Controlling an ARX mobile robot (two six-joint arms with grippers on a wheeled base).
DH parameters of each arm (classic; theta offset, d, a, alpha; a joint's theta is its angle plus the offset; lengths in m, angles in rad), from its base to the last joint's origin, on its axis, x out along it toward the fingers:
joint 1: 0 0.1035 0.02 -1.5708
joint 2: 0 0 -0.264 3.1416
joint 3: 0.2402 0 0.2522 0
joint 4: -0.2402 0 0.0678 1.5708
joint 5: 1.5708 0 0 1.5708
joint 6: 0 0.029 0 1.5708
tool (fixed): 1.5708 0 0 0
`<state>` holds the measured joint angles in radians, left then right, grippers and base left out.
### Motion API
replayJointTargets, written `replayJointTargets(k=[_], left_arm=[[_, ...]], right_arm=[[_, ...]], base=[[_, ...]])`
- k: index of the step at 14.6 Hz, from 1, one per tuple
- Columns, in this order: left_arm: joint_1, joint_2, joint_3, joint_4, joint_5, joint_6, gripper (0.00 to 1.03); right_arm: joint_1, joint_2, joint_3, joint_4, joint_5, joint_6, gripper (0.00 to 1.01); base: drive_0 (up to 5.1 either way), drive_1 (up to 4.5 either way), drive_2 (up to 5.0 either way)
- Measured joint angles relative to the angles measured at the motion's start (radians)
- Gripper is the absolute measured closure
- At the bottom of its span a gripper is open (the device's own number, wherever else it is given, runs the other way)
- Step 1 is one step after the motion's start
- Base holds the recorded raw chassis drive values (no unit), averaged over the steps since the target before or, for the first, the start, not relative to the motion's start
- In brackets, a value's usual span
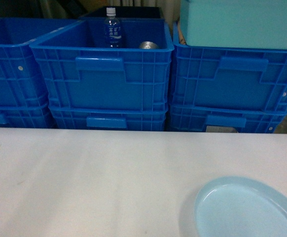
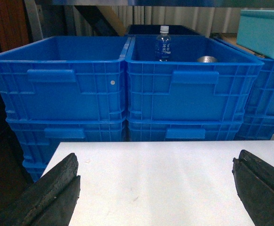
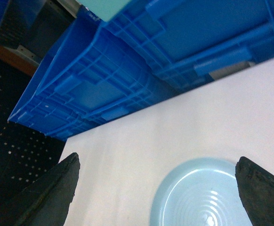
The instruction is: Place blue tray on left shelf second layer neatly
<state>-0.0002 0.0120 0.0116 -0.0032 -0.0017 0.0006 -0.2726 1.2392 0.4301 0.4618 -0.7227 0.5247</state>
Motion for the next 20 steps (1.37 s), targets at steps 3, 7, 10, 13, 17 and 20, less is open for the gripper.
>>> replayJointTargets(k=[3, 7, 10, 13, 17, 20], left_arm=[[0.000, 0.000, 0.000, 0.000, 0.000, 0.000, 0.05], [0.000, 0.000, 0.000, 0.000, 0.000, 0.000, 0.05], [0.000, 0.000, 0.000, 0.000, 0.000, 0.000, 0.05], [0.000, 0.000, 0.000, 0.000, 0.001, 0.000, 0.05], [0.000, 0.000, 0.000, 0.000, 0.000, 0.000, 0.05], [0.000, 0.000, 0.000, 0.000, 0.001, 0.000, 0.05]], right_arm=[[0.054, 0.165, -0.040, 0.113, 0.042, 0.099, 0.03], [0.097, 0.198, -0.099, 0.157, 0.185, 0.100, 0.03], [0.045, 0.161, -0.116, 0.105, 0.203, 0.040, 0.03], [0.017, 0.254, -0.153, 0.137, 0.199, 0.021, 0.03], [0.045, 0.348, -0.200, 0.220, 0.226, 0.013, 0.03], [0.093, 0.413, -0.205, 0.294, 0.270, 0.033, 0.03]], base=[[0.0, 0.00, 0.0], [0.0, 0.00, 0.0], [0.0, 0.00, 0.0], [0.0, 0.00, 0.0], [0.0, 0.00, 0.0], [0.0, 0.00, 0.0]])
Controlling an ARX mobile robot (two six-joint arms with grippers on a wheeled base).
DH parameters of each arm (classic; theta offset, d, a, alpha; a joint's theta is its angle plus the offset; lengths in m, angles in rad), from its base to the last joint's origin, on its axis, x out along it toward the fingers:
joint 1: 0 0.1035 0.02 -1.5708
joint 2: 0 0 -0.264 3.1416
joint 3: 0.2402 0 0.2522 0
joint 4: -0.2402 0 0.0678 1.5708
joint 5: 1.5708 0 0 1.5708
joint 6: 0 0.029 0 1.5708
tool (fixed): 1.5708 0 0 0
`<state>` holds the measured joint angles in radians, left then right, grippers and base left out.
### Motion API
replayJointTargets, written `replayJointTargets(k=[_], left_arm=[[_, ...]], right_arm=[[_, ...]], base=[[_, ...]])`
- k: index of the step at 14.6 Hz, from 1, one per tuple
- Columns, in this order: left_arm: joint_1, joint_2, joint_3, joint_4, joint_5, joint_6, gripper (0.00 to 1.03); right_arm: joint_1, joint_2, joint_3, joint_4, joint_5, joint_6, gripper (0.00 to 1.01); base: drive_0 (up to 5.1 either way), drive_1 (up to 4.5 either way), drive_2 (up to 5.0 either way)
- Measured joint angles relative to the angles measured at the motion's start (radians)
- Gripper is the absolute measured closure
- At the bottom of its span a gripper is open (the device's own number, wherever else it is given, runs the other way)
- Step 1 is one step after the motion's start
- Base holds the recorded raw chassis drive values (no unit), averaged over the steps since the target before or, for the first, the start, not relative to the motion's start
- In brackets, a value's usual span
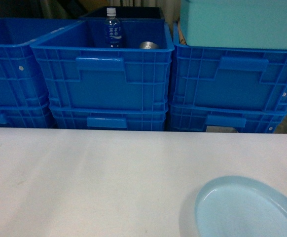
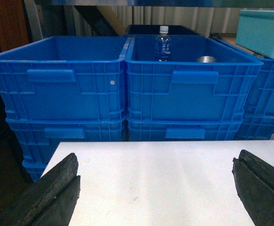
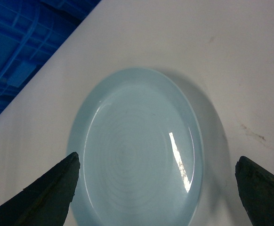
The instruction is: Place blue tray on left shelf second layer neatly
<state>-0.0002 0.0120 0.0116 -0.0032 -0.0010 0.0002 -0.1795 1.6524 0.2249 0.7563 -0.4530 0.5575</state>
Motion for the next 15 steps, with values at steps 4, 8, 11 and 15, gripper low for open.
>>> replayJointTargets(k=[4, 8, 11, 15], left_arm=[[0.000, 0.000, 0.000, 0.000, 0.000, 0.000, 0.05], [0.000, 0.000, 0.000, 0.000, 0.000, 0.000, 0.05], [0.000, 0.000, 0.000, 0.000, 0.000, 0.000, 0.05], [0.000, 0.000, 0.000, 0.000, 0.000, 0.000, 0.05]], right_arm=[[0.087, 0.119, 0.004, 0.103, 0.087, 0.047, 0.03], [0.167, 0.202, 0.050, 0.134, 0.163, 0.106, 0.03], [0.201, 0.240, 0.094, 0.128, 0.220, 0.150, 0.03], [0.221, 0.277, 0.142, 0.127, 0.273, 0.192, 0.03]], base=[[0.0, 0.00, 0.0], [0.0, 0.00, 0.0], [0.0, 0.00, 0.0], [0.0, 0.00, 0.0]])
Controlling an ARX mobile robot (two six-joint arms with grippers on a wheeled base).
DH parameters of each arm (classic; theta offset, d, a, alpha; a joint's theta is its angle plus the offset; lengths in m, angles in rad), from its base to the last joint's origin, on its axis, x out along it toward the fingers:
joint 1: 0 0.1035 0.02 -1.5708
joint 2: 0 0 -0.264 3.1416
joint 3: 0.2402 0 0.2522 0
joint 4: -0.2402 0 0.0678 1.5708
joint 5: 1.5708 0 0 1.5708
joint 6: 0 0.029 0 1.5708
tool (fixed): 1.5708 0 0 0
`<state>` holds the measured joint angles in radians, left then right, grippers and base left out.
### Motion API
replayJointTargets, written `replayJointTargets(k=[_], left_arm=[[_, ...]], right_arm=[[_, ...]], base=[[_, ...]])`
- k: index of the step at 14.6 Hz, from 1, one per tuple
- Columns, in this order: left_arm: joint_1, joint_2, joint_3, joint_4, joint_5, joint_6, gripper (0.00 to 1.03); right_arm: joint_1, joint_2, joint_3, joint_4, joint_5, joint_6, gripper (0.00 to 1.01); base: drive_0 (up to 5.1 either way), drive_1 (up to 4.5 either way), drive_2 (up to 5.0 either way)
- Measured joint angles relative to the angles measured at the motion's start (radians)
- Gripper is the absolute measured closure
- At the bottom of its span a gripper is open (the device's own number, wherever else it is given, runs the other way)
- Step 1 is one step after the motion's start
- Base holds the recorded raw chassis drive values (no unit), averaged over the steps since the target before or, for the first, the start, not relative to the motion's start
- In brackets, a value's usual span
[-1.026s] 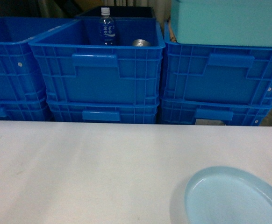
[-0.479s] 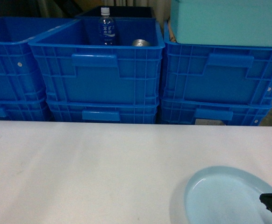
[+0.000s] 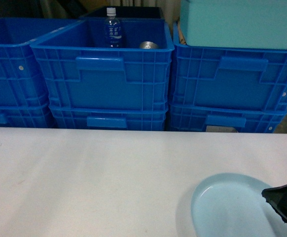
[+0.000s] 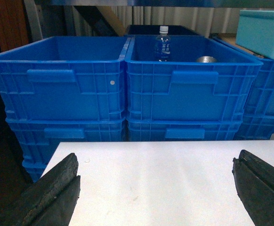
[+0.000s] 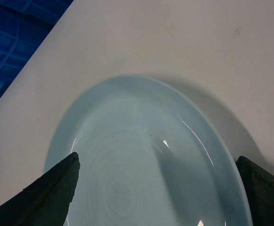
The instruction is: Place blue tray on left shelf second layer neatly
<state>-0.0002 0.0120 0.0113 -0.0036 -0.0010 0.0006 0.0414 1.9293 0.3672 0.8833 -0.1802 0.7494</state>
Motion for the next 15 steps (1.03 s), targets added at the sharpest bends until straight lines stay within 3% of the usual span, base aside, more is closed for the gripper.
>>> replayJointTargets(k=[3, 5, 6, 9, 10, 11, 12, 14, 15], left_arm=[[0.000, 0.000, 0.000, 0.000, 0.000, 0.000, 0.05], [0.000, 0.000, 0.000, 0.000, 0.000, 0.000, 0.05], [0.000, 0.000, 0.000, 0.000, 0.000, 0.000, 0.05], [0.000, 0.000, 0.000, 0.000, 0.000, 0.000, 0.05], [0.000, 0.000, 0.000, 0.000, 0.000, 0.000, 0.05], [0.000, 0.000, 0.000, 0.000, 0.000, 0.000, 0.05], [0.000, 0.000, 0.000, 0.000, 0.000, 0.000, 0.05], [0.000, 0.000, 0.000, 0.000, 0.000, 0.000, 0.05], [0.000, 0.000, 0.000, 0.000, 0.000, 0.000, 0.05]], right_arm=[[0.013, 0.021, 0.005, 0.011, 0.024, -0.003, 0.06], [0.011, 0.055, -0.006, 0.045, 0.032, -0.016, 0.28], [0.003, 0.106, -0.027, 0.114, 0.047, -0.038, 0.56], [-0.052, 0.159, -0.049, 0.180, 0.023, -0.082, 0.97], [-0.080, 0.171, -0.058, 0.204, 0.002, -0.093, 0.99], [-0.146, 0.170, -0.080, 0.217, -0.066, -0.149, 0.99], [-0.172, 0.155, -0.100, 0.212, -0.089, -0.172, 0.99], [-0.178, 0.061, -0.121, 0.116, -0.088, -0.238, 0.99], [-0.165, -0.063, -0.121, -0.003, -0.071, -0.286, 0.99]], base=[[0.0, 0.00, 0.0], [0.0, 0.00, 0.0], [0.0, 0.00, 0.0], [0.0, 0.00, 0.0], [0.0, 0.00, 0.0], [0.0, 0.00, 0.0], [0.0, 0.00, 0.0], [0.0, 0.00, 0.0], [0.0, 0.00, 0.0]])
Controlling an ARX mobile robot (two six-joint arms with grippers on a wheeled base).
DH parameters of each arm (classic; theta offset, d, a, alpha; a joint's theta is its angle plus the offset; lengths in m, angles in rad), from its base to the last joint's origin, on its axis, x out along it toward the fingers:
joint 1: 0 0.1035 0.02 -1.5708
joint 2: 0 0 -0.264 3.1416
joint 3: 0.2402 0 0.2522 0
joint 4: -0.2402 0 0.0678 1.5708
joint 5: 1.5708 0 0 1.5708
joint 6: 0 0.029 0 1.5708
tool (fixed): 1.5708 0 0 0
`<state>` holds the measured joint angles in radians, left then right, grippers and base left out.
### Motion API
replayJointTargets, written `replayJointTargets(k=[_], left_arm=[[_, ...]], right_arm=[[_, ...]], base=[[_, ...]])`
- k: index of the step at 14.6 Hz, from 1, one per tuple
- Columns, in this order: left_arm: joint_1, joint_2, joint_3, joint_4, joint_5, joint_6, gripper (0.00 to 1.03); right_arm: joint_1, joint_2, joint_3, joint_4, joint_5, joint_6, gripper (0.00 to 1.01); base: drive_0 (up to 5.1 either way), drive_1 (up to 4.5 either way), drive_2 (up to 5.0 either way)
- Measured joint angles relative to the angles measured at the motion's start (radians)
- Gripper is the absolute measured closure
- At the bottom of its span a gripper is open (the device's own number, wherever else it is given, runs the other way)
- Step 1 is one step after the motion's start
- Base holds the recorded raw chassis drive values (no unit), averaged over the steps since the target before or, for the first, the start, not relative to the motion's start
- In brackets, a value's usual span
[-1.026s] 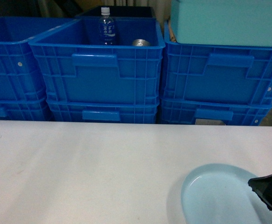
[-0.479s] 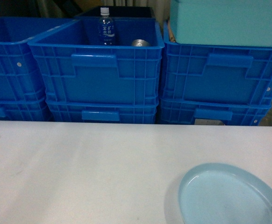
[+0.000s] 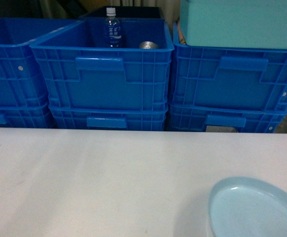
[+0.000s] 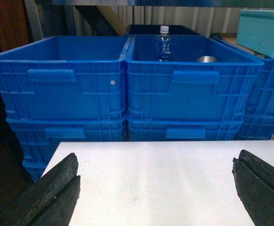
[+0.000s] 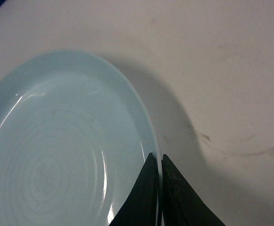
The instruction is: Place blue tray on left shelf second layer neatly
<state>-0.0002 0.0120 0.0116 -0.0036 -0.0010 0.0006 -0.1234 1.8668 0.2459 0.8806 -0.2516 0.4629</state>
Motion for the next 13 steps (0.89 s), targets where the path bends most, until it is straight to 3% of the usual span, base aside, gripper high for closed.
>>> replayJointTargets(k=[3, 4, 5, 6, 7, 13], left_arm=[[0.000, 0.000, 0.000, 0.000, 0.000, 0.000, 0.05], [0.000, 0.000, 0.000, 0.000, 0.000, 0.000, 0.05], [0.000, 0.000, 0.000, 0.000, 0.000, 0.000, 0.05], [0.000, 0.000, 0.000, 0.000, 0.000, 0.000, 0.05], [0.000, 0.000, 0.000, 0.000, 0.000, 0.000, 0.05], [0.000, 0.000, 0.000, 0.000, 0.000, 0.000, 0.05]], right_arm=[[-0.038, -0.409, 0.111, -0.315, -0.095, -0.098, 0.99], [-0.071, -0.568, 0.183, -0.448, -0.117, -0.152, 0.99], [-0.122, -0.769, 0.201, -0.608, -0.095, -0.260, 0.99], [-0.129, -0.940, 0.197, -0.684, -0.139, -0.317, 0.99], [-0.111, -0.985, 0.174, -0.711, -0.121, -0.367, 0.99], [-0.012, -0.989, 0.166, -0.706, -0.039, -0.386, 0.99]], base=[[0.0, 0.00, 0.0], [0.0, 0.00, 0.0], [0.0, 0.00, 0.0], [0.0, 0.00, 0.0], [0.0, 0.00, 0.0], [0.0, 0.00, 0.0]])
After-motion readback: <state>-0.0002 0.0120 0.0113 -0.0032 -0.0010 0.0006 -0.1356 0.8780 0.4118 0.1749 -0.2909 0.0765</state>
